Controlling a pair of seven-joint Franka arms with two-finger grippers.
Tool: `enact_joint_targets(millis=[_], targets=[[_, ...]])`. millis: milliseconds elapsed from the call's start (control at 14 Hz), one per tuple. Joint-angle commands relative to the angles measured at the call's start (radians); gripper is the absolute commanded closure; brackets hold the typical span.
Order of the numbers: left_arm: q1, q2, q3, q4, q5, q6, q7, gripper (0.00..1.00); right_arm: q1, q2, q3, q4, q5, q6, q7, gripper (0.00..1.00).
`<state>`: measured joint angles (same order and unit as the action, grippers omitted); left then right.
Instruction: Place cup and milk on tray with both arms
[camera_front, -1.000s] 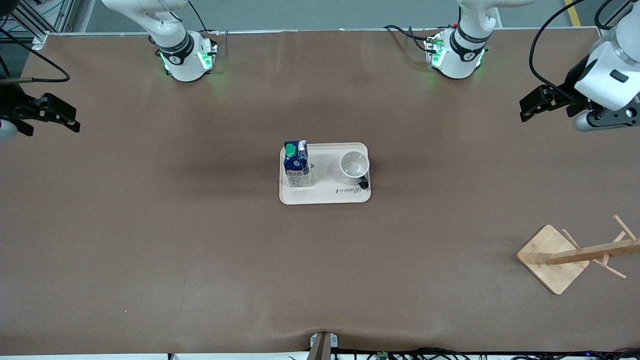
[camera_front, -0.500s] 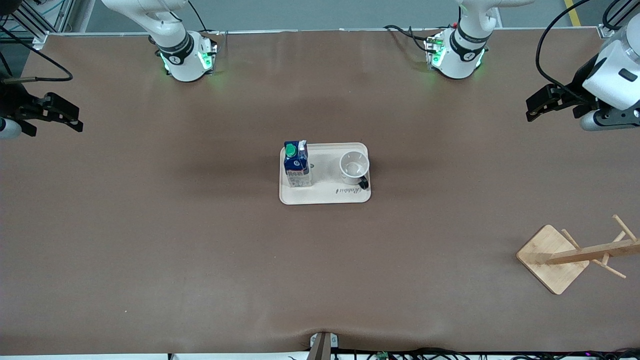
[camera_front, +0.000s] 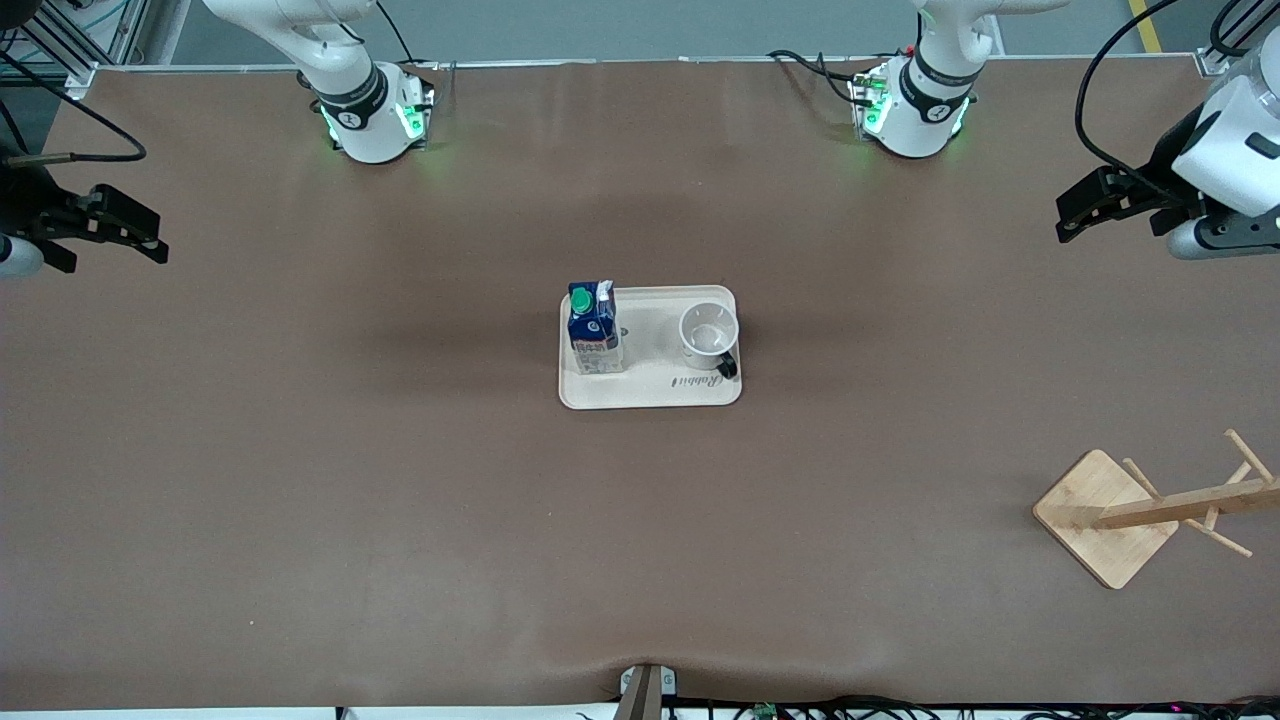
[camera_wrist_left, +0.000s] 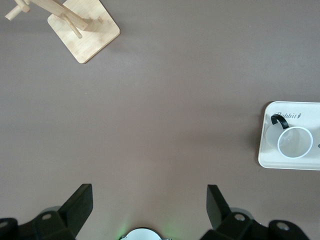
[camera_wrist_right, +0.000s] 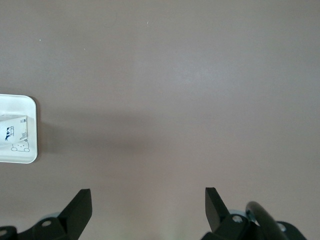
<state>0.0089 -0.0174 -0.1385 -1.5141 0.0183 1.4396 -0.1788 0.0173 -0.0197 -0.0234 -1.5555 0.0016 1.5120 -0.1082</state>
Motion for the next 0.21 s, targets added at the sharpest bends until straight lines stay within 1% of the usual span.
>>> enact_joint_targets(millis=[0, 143], targets=[[0.006, -0.001, -0.003, 0.017, 0.002, -0.004, 0.016, 0.00, -0.019, -0.003, 0.008, 0.006, 0.020, -0.010, -0.016, 0.00], [0.006, -0.003, -0.003, 0.017, 0.002, -0.004, 0.021, 0.00, -0.020, -0.003, 0.007, 0.006, 0.020, -0.010, -0.016, 0.00]])
